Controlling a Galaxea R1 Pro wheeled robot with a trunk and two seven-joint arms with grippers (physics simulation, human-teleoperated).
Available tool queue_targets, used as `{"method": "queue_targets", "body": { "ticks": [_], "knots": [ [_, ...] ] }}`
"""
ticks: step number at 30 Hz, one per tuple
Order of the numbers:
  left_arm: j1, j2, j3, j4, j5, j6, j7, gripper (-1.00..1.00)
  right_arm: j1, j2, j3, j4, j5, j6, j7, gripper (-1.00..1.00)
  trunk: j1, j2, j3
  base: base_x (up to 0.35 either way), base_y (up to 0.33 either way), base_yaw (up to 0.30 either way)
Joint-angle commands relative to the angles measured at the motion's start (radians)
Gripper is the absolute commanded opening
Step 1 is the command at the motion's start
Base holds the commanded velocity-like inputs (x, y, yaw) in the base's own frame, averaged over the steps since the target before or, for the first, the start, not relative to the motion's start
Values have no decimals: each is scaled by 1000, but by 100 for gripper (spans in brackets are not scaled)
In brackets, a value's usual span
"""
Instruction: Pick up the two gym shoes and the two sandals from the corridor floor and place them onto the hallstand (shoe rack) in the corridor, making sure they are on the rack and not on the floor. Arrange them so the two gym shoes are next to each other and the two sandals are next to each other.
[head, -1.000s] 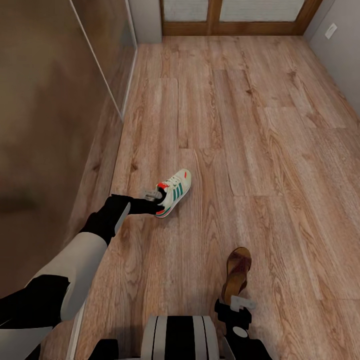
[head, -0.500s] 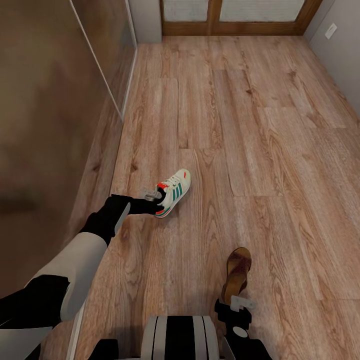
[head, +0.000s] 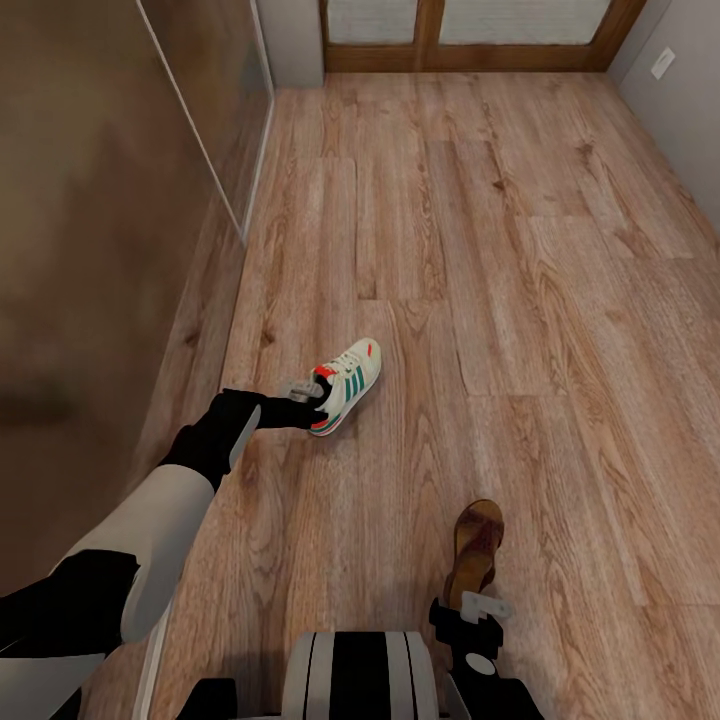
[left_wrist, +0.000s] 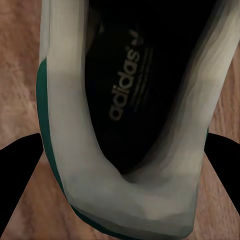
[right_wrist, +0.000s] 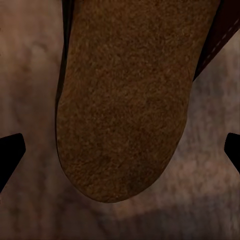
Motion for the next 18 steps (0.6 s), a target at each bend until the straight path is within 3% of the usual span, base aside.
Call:
{"method": "queue_targets", "body": {
  "ticks": [1, 10, 11, 18],
  "knots": [
    [0, 0, 1, -2, -10, 2, -7, -100, 0, 0, 1, -1, -6, 2, -3, 100, 0, 0, -1, 37, 0, 0],
    [0, 0, 1, -3, -9, 1, -12, -100, 0, 0, 1, -1, -6, 2, -3, 100, 0, 0, -1, 56, 0, 0],
    [0, 0, 1, -3, -9, 1, -13, -100, 0, 0, 1, -1, -6, 2, -3, -100, 0, 0, -1, 14, 0, 0],
    [0, 0, 0, -2, -9, 1, -13, -100, 1, 0, 0, -1, -6, 2, -2, -100, 0, 0, -1, 3, 0, 0]
  ]
}}
